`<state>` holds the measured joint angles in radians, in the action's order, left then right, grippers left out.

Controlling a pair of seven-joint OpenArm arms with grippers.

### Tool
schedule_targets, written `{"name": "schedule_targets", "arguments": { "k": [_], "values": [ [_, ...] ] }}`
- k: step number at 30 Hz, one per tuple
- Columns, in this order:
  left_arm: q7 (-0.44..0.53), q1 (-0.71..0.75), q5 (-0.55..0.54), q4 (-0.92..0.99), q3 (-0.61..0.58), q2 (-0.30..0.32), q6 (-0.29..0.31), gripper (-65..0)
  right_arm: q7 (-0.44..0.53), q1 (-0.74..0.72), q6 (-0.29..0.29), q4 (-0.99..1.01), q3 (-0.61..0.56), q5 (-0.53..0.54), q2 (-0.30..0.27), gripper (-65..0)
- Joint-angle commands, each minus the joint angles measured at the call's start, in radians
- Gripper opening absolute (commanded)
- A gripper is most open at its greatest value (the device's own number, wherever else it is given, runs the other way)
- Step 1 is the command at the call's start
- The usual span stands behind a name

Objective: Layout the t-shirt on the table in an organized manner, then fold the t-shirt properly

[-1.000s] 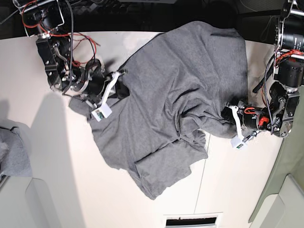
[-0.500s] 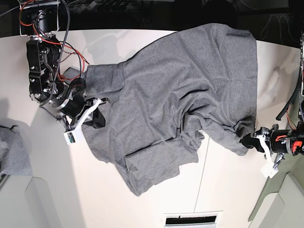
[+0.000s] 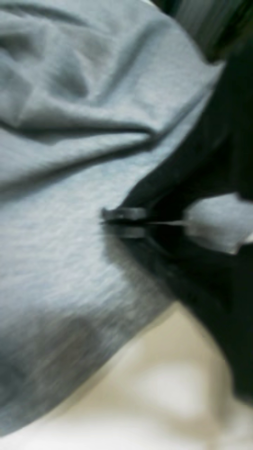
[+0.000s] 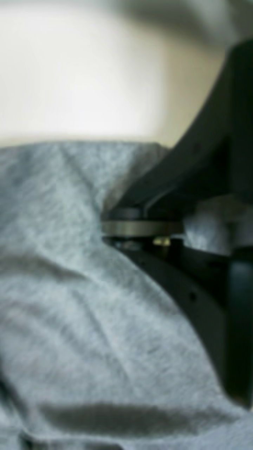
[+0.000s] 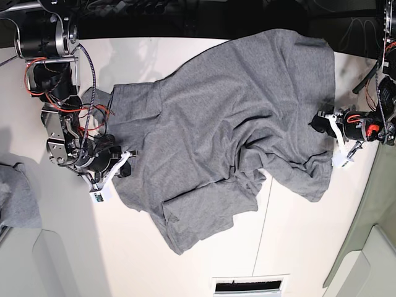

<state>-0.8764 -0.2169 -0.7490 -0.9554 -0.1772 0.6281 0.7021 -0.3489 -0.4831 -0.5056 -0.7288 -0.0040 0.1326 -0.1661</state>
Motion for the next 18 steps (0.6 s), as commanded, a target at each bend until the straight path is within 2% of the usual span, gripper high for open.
{"name": "schedule_targets", "arguments": {
  "k": [1,6,12,18],
  "values": [
    [-0.007,-0.009,0.049,0.001,0.000,0.000,-0.004,-63.7,-0.006,-0.023,-0.003,-0.002,0.002,-0.011,-0.010,-65.0],
    [0.023,-0.007,0.141,0.012,0.000,0.000,-0.046,-63.7,-0.011,0.013,0.001,-0.006,0.002,0.036,-0.072,-65.0],
    [0.012,-0.003,0.147,0.012,0.000,0.004,-0.048,-63.7,-0.043,0.095,0.001,-0.056,0.003,0.128,-0.153,-65.0],
    [0.012,0.007,0.148,0.012,0.000,0.003,-0.048,-63.7,-0.048,0.211,0.001,-0.159,0.063,0.156,-0.186,-65.0]
  ]
}}
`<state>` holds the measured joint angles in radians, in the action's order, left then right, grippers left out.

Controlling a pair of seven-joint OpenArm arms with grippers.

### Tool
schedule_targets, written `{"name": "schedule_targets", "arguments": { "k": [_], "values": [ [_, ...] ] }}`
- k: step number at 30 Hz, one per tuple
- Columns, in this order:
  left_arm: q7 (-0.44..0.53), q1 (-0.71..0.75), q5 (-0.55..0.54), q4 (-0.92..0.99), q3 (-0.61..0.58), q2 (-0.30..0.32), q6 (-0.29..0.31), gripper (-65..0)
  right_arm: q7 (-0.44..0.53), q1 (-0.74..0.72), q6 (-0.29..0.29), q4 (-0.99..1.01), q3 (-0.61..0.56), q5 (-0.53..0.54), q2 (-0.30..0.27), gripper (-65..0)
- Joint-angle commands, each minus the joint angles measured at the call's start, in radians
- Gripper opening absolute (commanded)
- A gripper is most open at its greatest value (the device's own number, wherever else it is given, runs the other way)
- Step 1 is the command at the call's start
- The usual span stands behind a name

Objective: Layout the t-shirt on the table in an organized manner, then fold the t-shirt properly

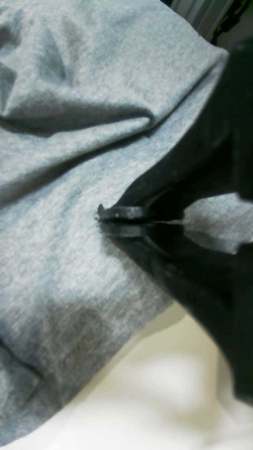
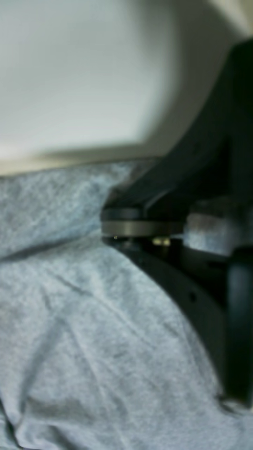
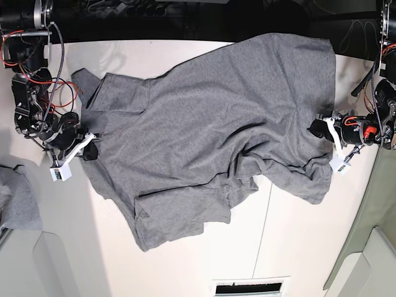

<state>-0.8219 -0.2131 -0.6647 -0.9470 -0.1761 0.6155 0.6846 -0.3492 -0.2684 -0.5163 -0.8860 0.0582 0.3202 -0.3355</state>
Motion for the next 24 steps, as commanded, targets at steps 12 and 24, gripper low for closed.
{"name": "schedule_targets", "arguments": {
  "k": [12,24],
  "values": [
    [-0.043,0.003,0.076,0.004,-0.001,0.016,-0.030,-63.7,-0.051,0.047,0.011,-0.067,0.185,-0.021,-0.019,-65.0],
    [-0.042,0.003,0.093,0.004,-0.001,0.016,-0.071,-63.7,-0.053,0.047,0.013,-0.067,0.185,-0.021,-0.060,-65.0]
  ]
}}
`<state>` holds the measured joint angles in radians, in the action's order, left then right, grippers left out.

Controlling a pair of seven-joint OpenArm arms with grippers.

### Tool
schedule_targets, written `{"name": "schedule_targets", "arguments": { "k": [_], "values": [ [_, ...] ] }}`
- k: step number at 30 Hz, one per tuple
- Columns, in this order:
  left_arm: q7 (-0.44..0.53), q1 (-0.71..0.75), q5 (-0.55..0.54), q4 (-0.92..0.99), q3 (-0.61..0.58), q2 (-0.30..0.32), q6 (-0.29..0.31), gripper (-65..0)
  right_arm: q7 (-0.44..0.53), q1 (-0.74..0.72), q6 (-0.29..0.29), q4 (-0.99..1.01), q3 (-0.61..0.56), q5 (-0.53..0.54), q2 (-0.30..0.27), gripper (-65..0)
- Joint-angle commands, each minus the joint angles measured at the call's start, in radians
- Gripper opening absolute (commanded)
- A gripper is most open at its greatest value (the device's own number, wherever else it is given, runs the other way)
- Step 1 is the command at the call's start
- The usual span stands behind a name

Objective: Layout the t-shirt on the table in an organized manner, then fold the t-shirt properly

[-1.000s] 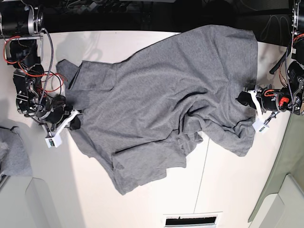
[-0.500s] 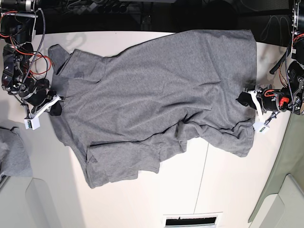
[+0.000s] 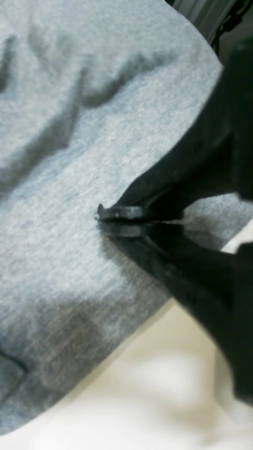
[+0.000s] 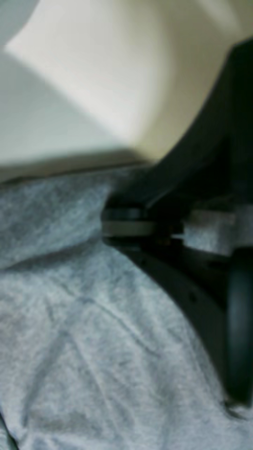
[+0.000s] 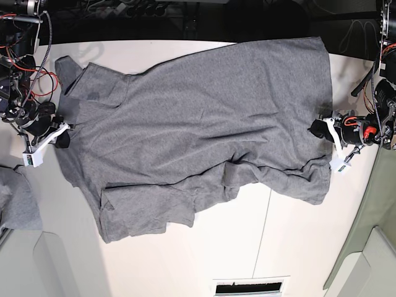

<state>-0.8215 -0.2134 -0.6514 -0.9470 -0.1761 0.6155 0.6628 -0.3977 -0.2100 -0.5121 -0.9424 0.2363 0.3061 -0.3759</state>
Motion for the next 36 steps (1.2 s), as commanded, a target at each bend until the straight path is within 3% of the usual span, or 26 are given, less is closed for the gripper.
{"name": "schedule_targets", "arguments": {
  "k": [1,16,20,24,28,32,36],
  "values": [
    [-0.042,0.003,0.080,0.004,-0.001,0.016,-0.049,-63.7,-0.006,-0.011,0.008,-0.010,0.006,-0.007,-0.023,-65.0],
    [-0.043,0.003,0.076,0.004,-0.001,0.016,-0.049,-63.7,-0.029,-0.011,0.018,-0.010,0.007,-0.005,-0.077,-65.0],
    [-0.048,0.000,0.050,0.004,-0.001,0.017,-0.048,-63.5,-0.029,-0.012,0.018,-0.011,0.008,0.072,-0.078,-65.0],
    [-0.085,-0.002,-0.068,-0.031,0.001,0.017,0.022,-59.5,-0.050,-0.011,0.017,-0.040,0.047,0.142,-0.077,-65.0],
    [-0.111,-0.002,-0.172,-0.071,0.001,0.042,0.030,-51.2,-0.132,-0.011,-0.017,-0.097,0.151,0.189,-0.078,-65.0],
    [-0.183,0.006,-0.296,-0.115,0.001,0.072,0.035,-50.5,-0.264,-0.007,-0.043,-0.150,0.283,0.256,-0.081,-65.0],
    [-0.216,0.060,-0.402,-0.181,0.032,0.103,0.035,-50.5,-0.331,0.072,-0.047,-0.174,0.350,0.358,-0.127,-65.0]
  ]
}}
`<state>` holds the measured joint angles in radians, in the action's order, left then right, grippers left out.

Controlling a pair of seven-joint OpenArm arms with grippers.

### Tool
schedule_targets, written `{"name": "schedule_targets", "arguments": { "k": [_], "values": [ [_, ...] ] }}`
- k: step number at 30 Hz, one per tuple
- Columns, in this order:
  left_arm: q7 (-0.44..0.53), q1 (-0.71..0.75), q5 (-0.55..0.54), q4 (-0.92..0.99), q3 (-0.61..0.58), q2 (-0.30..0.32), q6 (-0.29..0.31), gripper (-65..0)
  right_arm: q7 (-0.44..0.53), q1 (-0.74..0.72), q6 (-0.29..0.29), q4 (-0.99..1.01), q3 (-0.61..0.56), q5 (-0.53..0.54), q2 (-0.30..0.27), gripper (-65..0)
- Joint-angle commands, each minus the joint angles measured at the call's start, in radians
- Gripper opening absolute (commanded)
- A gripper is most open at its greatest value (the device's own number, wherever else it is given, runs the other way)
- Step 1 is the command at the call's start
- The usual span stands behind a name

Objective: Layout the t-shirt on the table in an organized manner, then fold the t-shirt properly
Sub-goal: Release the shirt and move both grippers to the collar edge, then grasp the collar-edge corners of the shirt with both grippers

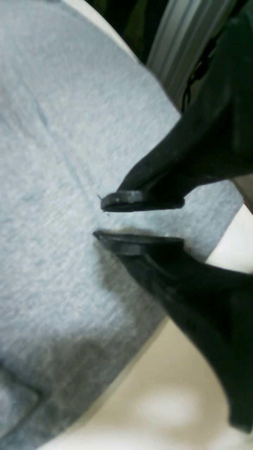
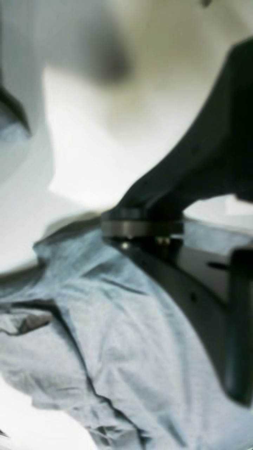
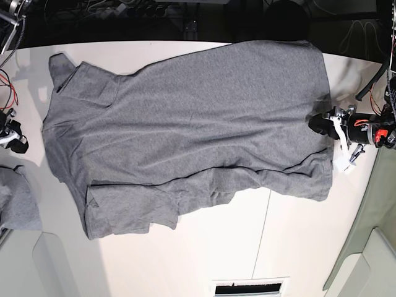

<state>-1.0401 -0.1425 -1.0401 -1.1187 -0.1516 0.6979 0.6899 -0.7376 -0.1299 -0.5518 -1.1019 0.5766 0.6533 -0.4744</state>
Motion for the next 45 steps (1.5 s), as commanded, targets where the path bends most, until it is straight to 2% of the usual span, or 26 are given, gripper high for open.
{"name": "schedule_targets", "arguments": {
  "k": [1,6,10,13,20,23,26,29,37,45],
  "values": [
    [-0.002,0.013,-0.026,-0.025,0.034,0.023,0.008,-50.5,0.007,0.023,-0.015,-0.016,0.016,0.022,-0.043,-65.0],
    [-0.047,0.158,-0.130,-0.092,0.227,0.022,0.008,-50.5,-0.008,0.187,-0.029,-0.016,0.019,0.101,-0.106,-65.0],
    [-0.087,0.283,-0.197,-0.143,0.356,0.013,0.008,-48.4,-0.010,0.269,-0.029,-0.016,0.019,0.142,-0.111,-65.0],
    [-0.087,0.359,-0.222,-0.182,0.411,-0.004,0.008,-45.1,-0.023,0.292,-0.032,-0.016,0.019,0.159,-0.105,-55.8],
    [-0.081,0.463,-0.228,-0.234,0.429,-0.061,0.008,-37.8,-0.027,0.291,-0.047,-0.016,0.011,0.177,-0.103,-42.5],
    [-0.057,0.484,-0.211,-0.234,0.471,-0.098,0.008,-37.8,-0.027,0.291,-0.047,-0.016,-0.028,0.177,-0.104,-40.9],
    [-0.064,0.518,-0.206,-0.234,0.562,-0.145,0.008,-37.8,-0.026,0.291,-0.047,-0.016,-0.099,0.174,-0.104,-40.7],
    [-0.063,0.565,-0.206,-0.236,0.634,-0.167,0.008,-37.8,-0.023,0.288,-0.047,-0.016,-0.151,0.178,-0.103,-40.7],
    [-0.060,0.662,-0.206,-0.236,0.671,-0.189,0.008,-37.8,-0.030,0.286,-0.047,-0.023,-0.158,0.177,-0.043,-40.7],
    [-0.060,0.660,-0.195,-0.236,0.671,-0.253,0.008,-37.8,-0.049,0.286,-0.047,-0.070,-0.159,0.177,0.052,-40.7]
  ]
}}
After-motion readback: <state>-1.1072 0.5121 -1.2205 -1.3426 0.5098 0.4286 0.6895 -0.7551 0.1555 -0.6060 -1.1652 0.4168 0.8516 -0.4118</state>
